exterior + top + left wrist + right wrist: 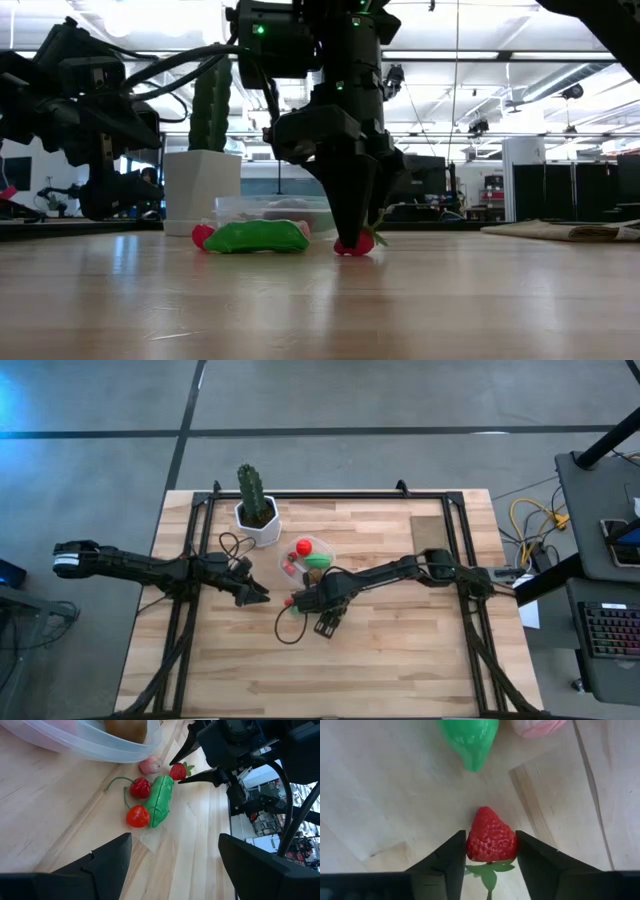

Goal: Pick and placing Produce into tupperware
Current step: Put the strawberry into the transparent bin, then put the green peas into the transparent bin

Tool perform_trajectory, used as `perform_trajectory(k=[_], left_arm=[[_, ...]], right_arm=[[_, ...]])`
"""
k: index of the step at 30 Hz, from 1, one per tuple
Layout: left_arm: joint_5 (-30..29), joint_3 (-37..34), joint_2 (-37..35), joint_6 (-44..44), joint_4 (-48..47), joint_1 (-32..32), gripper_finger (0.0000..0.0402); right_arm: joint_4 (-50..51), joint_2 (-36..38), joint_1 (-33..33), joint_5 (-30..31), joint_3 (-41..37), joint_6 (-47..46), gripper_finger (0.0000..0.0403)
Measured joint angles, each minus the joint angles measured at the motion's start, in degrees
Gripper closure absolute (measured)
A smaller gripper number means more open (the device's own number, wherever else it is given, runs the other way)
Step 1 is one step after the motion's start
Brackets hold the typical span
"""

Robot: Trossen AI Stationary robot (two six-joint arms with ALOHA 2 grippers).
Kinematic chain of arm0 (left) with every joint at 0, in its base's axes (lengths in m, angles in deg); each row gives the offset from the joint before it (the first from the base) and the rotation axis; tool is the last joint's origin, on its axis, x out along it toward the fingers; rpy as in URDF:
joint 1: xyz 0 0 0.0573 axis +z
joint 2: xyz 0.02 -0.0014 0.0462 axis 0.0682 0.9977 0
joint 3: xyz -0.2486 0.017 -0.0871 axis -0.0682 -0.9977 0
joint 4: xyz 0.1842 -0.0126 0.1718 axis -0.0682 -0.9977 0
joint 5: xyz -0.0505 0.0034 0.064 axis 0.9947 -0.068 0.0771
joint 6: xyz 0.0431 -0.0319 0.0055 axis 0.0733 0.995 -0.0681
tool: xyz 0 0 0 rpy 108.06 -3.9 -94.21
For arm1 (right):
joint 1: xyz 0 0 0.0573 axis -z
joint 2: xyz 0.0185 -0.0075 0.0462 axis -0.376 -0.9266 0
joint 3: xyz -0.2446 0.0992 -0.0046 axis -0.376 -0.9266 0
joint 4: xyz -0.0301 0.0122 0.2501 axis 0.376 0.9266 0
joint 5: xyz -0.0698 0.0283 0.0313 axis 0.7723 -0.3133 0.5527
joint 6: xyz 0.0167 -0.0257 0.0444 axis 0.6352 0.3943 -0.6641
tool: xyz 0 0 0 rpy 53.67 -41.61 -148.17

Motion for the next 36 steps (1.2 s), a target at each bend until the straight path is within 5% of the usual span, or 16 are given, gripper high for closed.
perform_trajectory(k=[5, 10, 17, 23, 36], left_arm=[[0.0, 0.0, 0.0, 0.0, 0.0, 0.0, 0.0118], [0.0, 0.0, 0.0, -0.2, 0.0, 0.0, 0.0118], [0.0, 0.0, 0.0, -0.2, 0.0, 0.0, 0.0118], [0.0, 0.0, 0.0, -0.2, 0.1, 0.0, 0.0118], [0.0, 0.0, 0.1, -0.3, 1.1, 0.0, 0.0118]], right_arm=[[0.2, 0.0, 0.0, -0.1, 0.4, 0.1, 0.0275], [1.0, 0.0, 0.2, -1.0, 2.6, 0.2, 0.0268], [3.4, 1.7, 1.8, 0.8, 15.3, 1.7, 0.0265], [2.6, 0.9, 9.4, 2.0, 24.2, 1.6, 0.0262], [0.6, -3.9, 16.3, -2.9, 24.7, 5.7, 0.0178]])
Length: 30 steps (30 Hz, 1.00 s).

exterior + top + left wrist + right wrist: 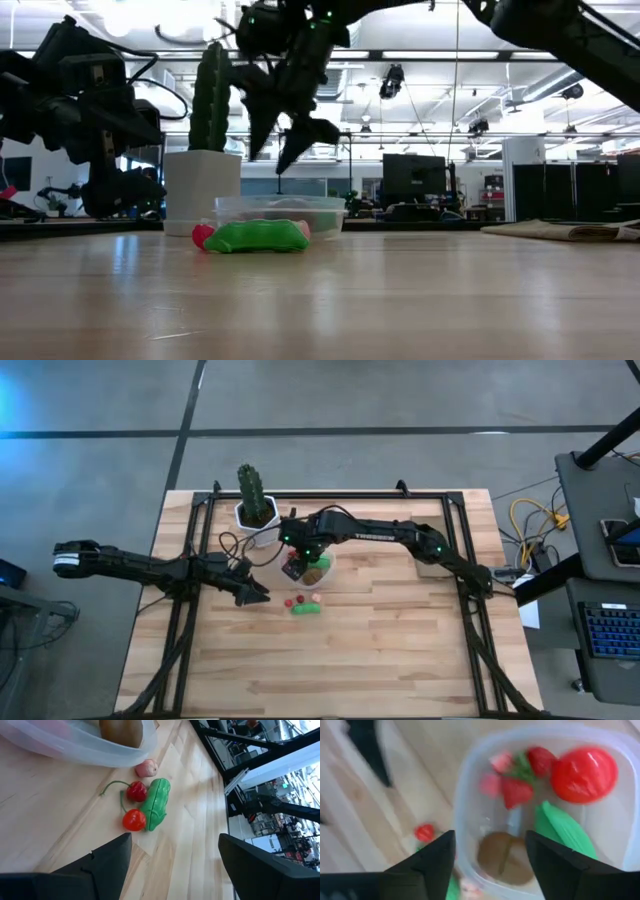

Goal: Pick and placing Produce into tupperware
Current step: Put the green peas into the transparent bin

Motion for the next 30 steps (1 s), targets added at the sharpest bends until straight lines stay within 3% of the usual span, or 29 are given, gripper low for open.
perform_trajectory(k=[5, 11, 18, 30], left_arm=[[0.0, 0.0, 0.1, 0.0, 0.1, 0.0, 0.0118], [0.0, 0.0, 0.3, 0.0, 0.0, 0.0, 0.0118], [0.0, 0.0, 0.5, 0.2, 0.1, 0.0, 0.0118], [0.0, 0.0, 0.6, 0.3, 0.0, 0.0, 0.0118]], right_arm=[[1.8, 0.1, -0.6, 0.1, 1.5, -0.4, 0.0136], [13.6, 1.5, -6.5, 2.3, 2.0, 6.3, 0.0127], [10.2, -1.5, -14.6, 7.2, 1.3, 13.9, 0.0145], [4.0, -5.2, -15.3, 9.6, 1.2, 21.5, 0.0167]])
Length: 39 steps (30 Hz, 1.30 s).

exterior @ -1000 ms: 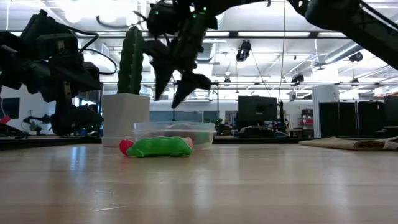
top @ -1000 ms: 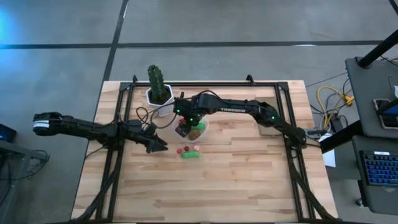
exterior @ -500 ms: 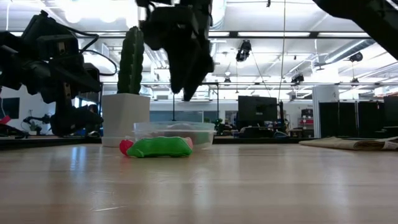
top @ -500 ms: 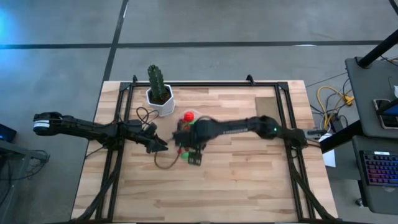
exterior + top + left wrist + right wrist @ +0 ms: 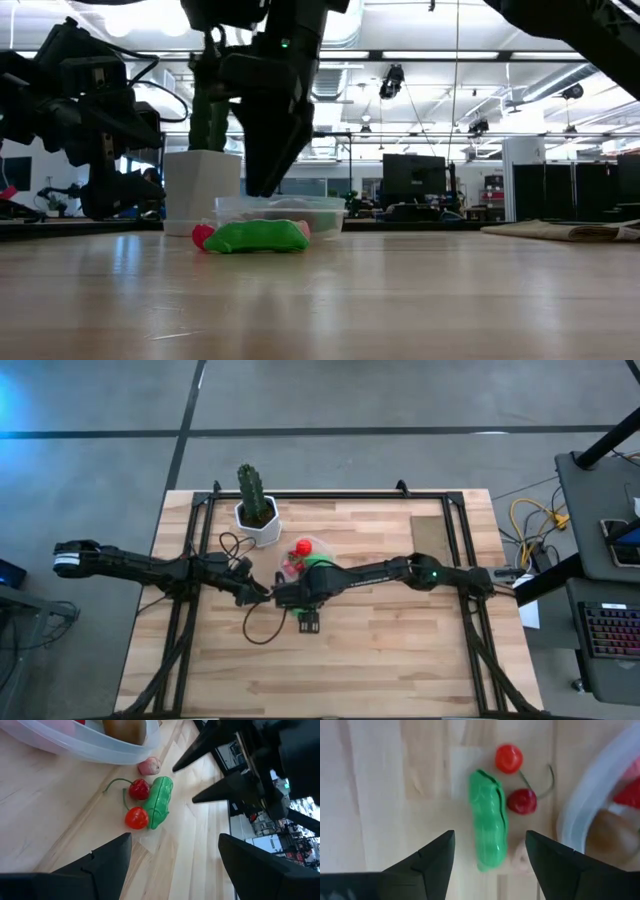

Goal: Pick and placing Produce into tupperware
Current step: Put the green peas into the transparent bin

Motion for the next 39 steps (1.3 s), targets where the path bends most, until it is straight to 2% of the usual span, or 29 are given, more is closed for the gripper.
perform_trajectory(k=[6, 15, 28, 39], left_arm=[[0.0, 0.0, 0.0, 0.0, 0.0, 0.0, 0.0118], [0.0, 0.0, 0.0, -0.4, 0.0, 0.0, 0.0118], [0.0, 0.0, 0.0, -0.5, 0.0, 0.0, 0.0118], [0.0, 0.0, 0.0, -0.5, 0.0, 0.0, 0.0118]], right_arm=[[-3.2, -0.1, 0.1, 1.0, -1.0, 3.4, 0.0168], [-4.4, -0.1, 0.2, 1.4, -6.6, 4.7, 0.0168], [-11.6, -0.1, 0.2, -0.2, -9.2, 1.8, 0.017], [-12.2, 0.0, 0.2, -0.4, -12.1, -0.6, 0.0171]])
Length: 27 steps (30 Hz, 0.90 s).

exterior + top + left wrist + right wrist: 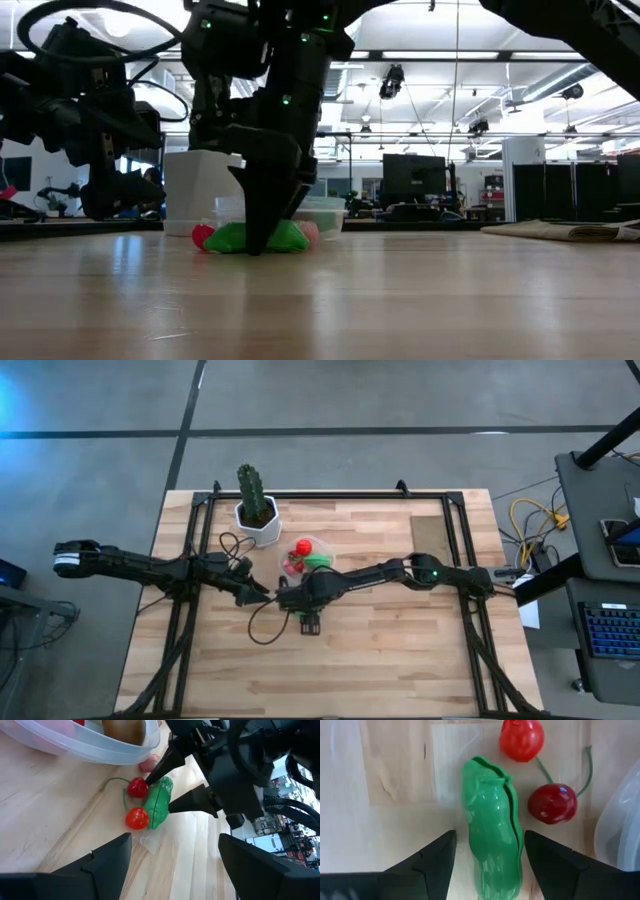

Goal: Pick and placing Produce into tupperware
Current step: Put the green peas into the transparent bin

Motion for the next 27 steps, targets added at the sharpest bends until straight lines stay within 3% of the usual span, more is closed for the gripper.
perform_trajectory(k=[8, 20, 27], left_arm=[[0.0, 0.0, 0.0, 0.0, 0.0, 0.0, 0.0118], [0.0, 0.0, 0.0, 0.2, 0.0, 0.0, 0.0118], [0.0, 0.0, 0.0, 0.3, 0.0, 0.0, 0.0118]], right_arm=[[0.1, 0.0, 0.0, 0.1, 0.1, -3.8, 0.0193], [0.5, 0.4, 0.2, 0.0, 1.9, -4.7, 0.0281], [6.2, 4.8, 1.1, 3.4, 8.4, -6.1, 0.0279]])
